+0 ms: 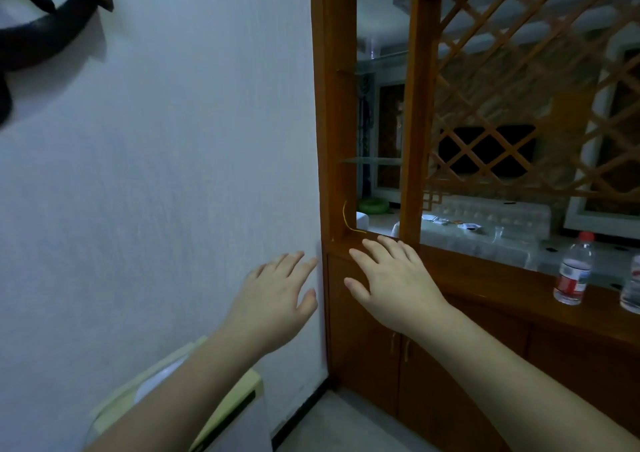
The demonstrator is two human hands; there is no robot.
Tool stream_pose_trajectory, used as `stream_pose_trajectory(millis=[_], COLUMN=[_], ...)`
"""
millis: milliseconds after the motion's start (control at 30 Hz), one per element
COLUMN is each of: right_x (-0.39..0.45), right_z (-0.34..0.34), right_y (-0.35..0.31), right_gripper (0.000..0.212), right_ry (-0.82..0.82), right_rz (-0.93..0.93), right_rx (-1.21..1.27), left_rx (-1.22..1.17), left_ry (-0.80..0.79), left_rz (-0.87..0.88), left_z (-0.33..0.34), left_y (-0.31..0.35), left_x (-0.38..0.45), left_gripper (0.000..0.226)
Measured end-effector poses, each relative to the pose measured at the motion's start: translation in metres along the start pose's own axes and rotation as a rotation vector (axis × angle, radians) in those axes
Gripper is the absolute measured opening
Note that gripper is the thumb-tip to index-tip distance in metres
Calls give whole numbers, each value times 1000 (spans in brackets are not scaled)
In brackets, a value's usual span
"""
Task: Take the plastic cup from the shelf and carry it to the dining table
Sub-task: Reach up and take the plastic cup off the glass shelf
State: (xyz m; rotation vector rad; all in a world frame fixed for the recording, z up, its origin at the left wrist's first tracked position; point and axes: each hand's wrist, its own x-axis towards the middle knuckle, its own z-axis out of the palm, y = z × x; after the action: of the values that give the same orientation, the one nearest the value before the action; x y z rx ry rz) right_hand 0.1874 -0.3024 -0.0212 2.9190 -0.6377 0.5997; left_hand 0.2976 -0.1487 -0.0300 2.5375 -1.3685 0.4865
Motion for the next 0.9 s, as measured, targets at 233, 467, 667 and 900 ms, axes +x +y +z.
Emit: stream_pose_trajectory(millis=[233, 467, 667, 900], right_x=[69, 134, 200, 289], right_z=[34, 62, 89, 105], right_y=[5, 51, 114, 206], right_gripper=[60, 64, 64, 62], right_ry=[11, -40, -9, -1], right_rz=[31, 95, 111, 123], right_rx=[-25, -27, -47, -41], left_rx=[-50, -38, -6, 61], left_ry=[3, 12, 49, 71], left_rz=[25, 65, 131, 158], left_z=[31, 66, 101, 126], left_y=[-48, -54, -37, -13], left_x=[67, 156, 250, 382], left_gripper=[55, 55, 56, 56])
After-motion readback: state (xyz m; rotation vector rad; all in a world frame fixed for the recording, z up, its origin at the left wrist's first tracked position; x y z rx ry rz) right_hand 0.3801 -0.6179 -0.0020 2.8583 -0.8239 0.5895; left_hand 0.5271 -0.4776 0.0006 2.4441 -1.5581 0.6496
